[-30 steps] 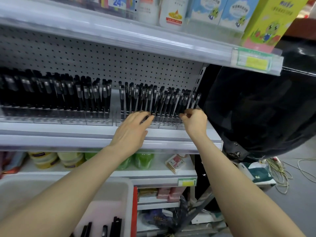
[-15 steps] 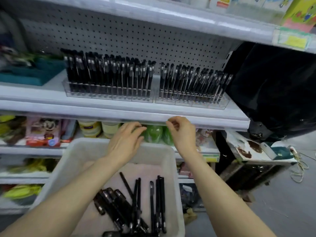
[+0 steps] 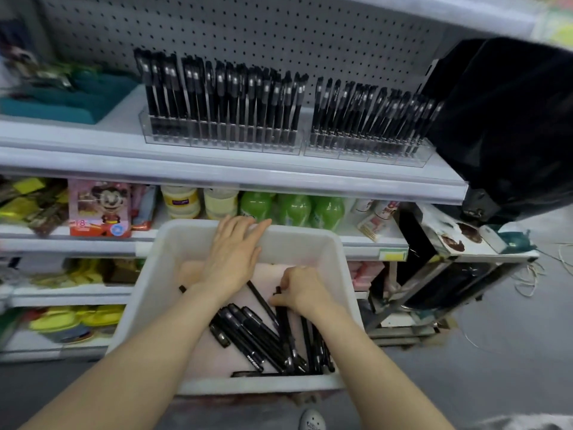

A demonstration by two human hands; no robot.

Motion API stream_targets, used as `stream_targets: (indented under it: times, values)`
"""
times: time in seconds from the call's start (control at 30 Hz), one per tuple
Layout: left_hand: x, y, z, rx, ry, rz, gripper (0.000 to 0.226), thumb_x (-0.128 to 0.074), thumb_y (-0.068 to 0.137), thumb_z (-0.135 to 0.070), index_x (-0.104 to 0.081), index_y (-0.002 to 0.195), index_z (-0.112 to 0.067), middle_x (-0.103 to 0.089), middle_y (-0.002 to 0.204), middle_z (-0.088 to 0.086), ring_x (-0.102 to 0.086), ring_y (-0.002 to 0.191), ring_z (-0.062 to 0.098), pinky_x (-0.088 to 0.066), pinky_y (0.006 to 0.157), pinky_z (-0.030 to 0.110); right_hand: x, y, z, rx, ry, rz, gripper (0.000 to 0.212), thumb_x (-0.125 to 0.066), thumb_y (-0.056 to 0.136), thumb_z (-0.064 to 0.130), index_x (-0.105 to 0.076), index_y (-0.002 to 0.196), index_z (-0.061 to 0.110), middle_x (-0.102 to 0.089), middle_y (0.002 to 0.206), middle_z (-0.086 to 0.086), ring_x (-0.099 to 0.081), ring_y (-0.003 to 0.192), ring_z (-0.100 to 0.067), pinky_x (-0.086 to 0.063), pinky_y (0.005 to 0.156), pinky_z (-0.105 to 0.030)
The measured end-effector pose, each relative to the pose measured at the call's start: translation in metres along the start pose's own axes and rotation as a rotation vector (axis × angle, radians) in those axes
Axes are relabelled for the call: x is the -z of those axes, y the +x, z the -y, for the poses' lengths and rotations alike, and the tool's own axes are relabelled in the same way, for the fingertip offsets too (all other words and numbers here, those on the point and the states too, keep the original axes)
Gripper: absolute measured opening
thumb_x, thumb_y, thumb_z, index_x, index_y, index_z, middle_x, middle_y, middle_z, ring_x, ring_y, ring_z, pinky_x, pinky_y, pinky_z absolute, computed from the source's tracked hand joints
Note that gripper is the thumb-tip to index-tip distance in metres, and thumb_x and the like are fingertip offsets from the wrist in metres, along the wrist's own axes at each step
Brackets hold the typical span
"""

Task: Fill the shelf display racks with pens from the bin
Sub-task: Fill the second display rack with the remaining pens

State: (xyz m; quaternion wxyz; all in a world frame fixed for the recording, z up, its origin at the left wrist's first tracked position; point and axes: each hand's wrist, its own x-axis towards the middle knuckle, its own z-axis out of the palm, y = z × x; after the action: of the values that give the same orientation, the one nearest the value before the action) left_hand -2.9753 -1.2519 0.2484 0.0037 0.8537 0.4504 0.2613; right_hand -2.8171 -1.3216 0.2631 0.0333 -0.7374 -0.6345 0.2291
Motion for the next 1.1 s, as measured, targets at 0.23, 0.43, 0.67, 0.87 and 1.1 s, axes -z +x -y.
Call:
stream_targets:
  times: [0.23,0.43,0.67,0.87,1.1]
  values:
    - [0.002,0.000,-0.003,0.020,-0.026,0.024,0.056,-0.063,0.088,-0.019,-0.049,0.141,-0.019,-0.057,0.126,0.010,-0.046,0.121,0.030,-0.021,0.116,0.046,0.000,0.005,-0.008,0.006,0.246,-0.101,0.033,-0.082,0.072,0.031,-0.061,0.094,0.020,-0.066,0.083,0.000,-0.063,0.081,-0.021,-0.050,0.072,-0.031]
    - [0.014,0.010,-0.007,0.044,-0.149,0.016,0.049,-0.031,0.096,-0.045,-0.063,0.128,-0.024,-0.062,0.122,-0.001,-0.051,0.118,0.022,-0.027,0.109,0.036,0.045,0.003,-0.005,0.077,0.718,-0.364,0.016,-0.069,0.087,0.022,-0.056,0.097,0.018,-0.064,0.073,-0.006,-0.059,0.057,-0.015,-0.052,0.057,-0.032]
    - [0.037,0.042,-0.043,0.007,-0.203,0.061,0.033,-0.044,0.099,-0.044,-0.069,0.106,-0.023,-0.066,0.098,-0.007,-0.055,0.095,0.016,-0.040,0.079,0.030,0.112,0.011,-0.012,0.066,1.178,-0.613,0.019,-0.067,0.089,0.010,-0.051,0.098,0.012,-0.060,0.058,0.003,-0.060,0.051,-0.011,-0.053,0.061,-0.028]
    - [0.049,0.092,-0.061,-0.011,-0.100,0.065,0.032,-0.039,0.100,-0.040,-0.066,0.102,-0.023,-0.062,0.094,-0.005,-0.053,0.092,0.020,-0.047,0.077,0.039,0.133,0.026,-0.045,0.299,0.248,-0.922,0.007,-0.070,0.088,0.024,-0.073,0.093,0.021,-0.058,0.115,-0.003,-0.051,0.110,-0.021,-0.040,0.091,-0.033]
    - [0.049,0.158,-0.096,-0.120,-0.003,0.005,0.027,-0.045,0.100,-0.039,-0.065,0.107,-0.022,-0.061,0.100,-0.005,-0.049,0.099,0.019,-0.039,0.077,0.031,0.167,0.044,-0.094,0.444,-0.031,-0.962,0.010,-0.074,0.084,0.014,-0.075,0.093,0.012,-0.060,0.093,-0.006,-0.054,0.083,-0.027,-0.041,0.067,-0.031]
